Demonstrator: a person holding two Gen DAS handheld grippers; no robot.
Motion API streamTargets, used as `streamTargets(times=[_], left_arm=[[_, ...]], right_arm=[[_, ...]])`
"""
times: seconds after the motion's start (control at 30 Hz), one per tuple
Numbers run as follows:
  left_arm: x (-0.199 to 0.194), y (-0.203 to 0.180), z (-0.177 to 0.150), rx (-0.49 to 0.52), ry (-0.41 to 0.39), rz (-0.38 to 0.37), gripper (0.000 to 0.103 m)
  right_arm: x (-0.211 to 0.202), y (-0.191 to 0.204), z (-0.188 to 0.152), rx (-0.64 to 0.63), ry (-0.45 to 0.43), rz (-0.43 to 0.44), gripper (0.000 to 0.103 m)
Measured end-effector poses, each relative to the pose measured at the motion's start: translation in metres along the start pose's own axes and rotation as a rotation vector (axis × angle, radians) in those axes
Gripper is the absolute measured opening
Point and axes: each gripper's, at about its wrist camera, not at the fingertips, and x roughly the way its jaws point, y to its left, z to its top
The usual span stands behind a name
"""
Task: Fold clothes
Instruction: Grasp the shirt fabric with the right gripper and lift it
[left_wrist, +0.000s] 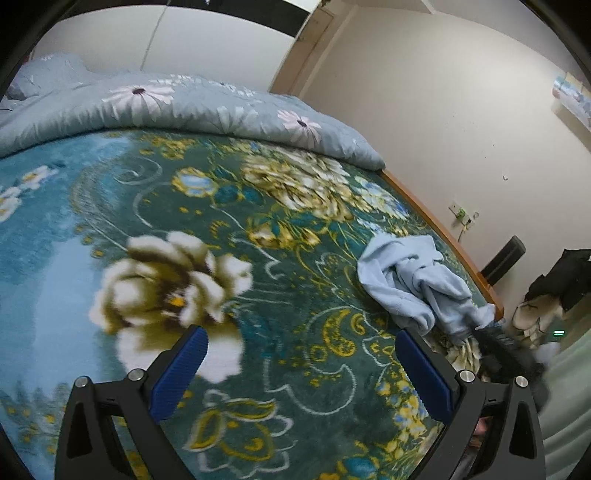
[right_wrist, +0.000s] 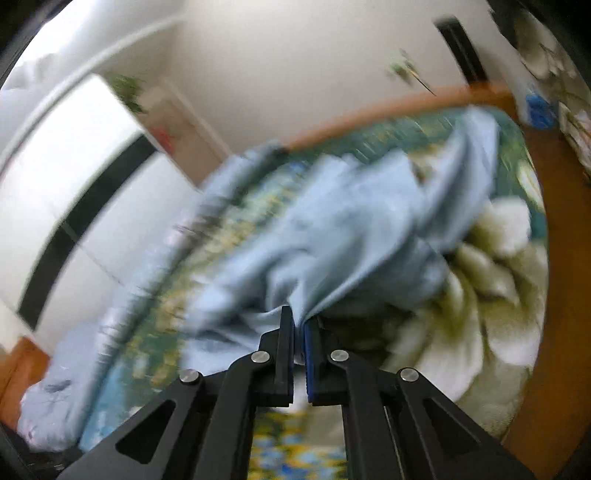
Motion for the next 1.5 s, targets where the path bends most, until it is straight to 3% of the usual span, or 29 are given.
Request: streamTargets(times=[0.2,0.4,0.63,0.8,0.9,1.0,1.07,1.23,1.33,1.5], left_arm=[[-0.040,0.034,0.010,-0.058,-0.061,0.024,0.103],[-0.081,0.074,0.020,-0.141,-0.136,0.037,0.103],[-0.139,0.139,0.025,-0.277,-0.257,0.066,0.103],[-0.186,0.191,0.021,-0.363,-0.378,0.129,0.103],[-0.210,0.225,0.016,-0.442,-0.431,0.130,0.103],[-0.226,0.250,0.009,-0.494,-0.453,0.141,0.103],[-0.229,0.267,0.005,-0.524,-0.441,0.148,0.103],[-0.215,0.290,0.001,-0.574,-0.373,0.144,0.103],[-0.202,0.293,0.000,-0.567,-0.325,0.150,0.103],[-0.183,0.289,-0.004,-0.539,-0.266,0.185,0.103]], right_arm=[[-0.061,0.065,-0.010,-0.121,-0.039,0.282,0.005],[-0.106,0.131,-0.047,-0.239,0.041,0.561,0.005],[-0.126,0.245,-0.077,-0.448,0.147,0.686,0.005],[-0.142,0.308,-0.085,-0.472,0.145,0.801,0.004],[-0.156,0.345,-0.093,-0.522,0.126,0.858,0.004],[-0.164,0.363,-0.103,-0.545,0.107,0.871,0.004],[-0.148,0.363,-0.110,-0.553,0.128,0.833,0.004],[-0.068,0.334,-0.147,-0.627,0.259,0.537,0.004],[-0.024,0.300,-0.157,-0.593,0.321,0.392,0.005],[0.002,0.267,-0.164,-0.607,0.397,0.251,0.005]])
